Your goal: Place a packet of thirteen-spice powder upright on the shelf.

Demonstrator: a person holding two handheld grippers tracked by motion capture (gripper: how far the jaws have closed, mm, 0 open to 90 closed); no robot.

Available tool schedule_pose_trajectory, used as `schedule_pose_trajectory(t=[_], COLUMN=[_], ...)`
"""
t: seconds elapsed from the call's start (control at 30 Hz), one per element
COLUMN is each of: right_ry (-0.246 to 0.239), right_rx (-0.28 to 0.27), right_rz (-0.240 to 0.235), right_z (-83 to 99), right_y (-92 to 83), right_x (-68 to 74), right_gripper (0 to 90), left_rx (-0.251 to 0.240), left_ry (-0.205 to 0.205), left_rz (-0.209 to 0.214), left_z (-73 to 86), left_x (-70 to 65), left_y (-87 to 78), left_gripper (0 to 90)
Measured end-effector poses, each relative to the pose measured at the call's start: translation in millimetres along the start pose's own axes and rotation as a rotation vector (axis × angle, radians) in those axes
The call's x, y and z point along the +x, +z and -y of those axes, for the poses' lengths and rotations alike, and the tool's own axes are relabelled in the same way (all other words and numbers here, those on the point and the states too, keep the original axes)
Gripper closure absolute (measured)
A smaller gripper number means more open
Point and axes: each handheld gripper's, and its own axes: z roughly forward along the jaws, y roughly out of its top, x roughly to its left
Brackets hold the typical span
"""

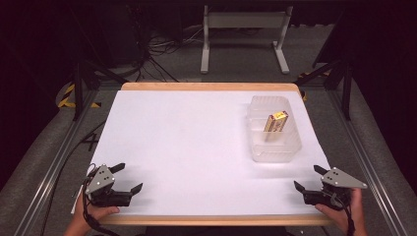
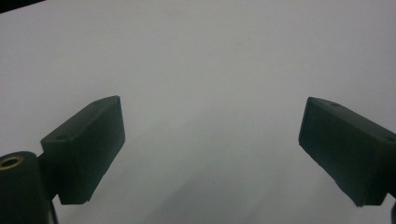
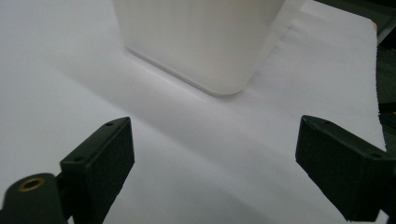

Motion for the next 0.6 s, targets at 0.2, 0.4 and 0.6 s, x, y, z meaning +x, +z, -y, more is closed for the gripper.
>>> schedule_pose_trajectory(t=[0.2, 0.4, 0.6], right_ry=[0.031, 0.024, 0.005], right_rx=[-0.028, -0.03, -0.017], right_rz=[0.034, 0.059, 0.061], right_z=[1.9, 0.1, -2.3], right_y=[-3.5, -2.7, 0.0], right_x=[-3.7, -0.5, 4.3], right_gripper=[11.5, 10.3, 10.2], left_rx=[0.0, 0.005, -0.004], left_ry=[0.005, 0.012, 0.01], left_rz=[0.003, 0.005, 0.005], left_z=[-1.5, -0.7, -0.4], left_x=[-1.2, -1.3, 0.0], left_y=[2.0, 3.0, 0.9], left_gripper=[7.8, 7.7, 7.7])
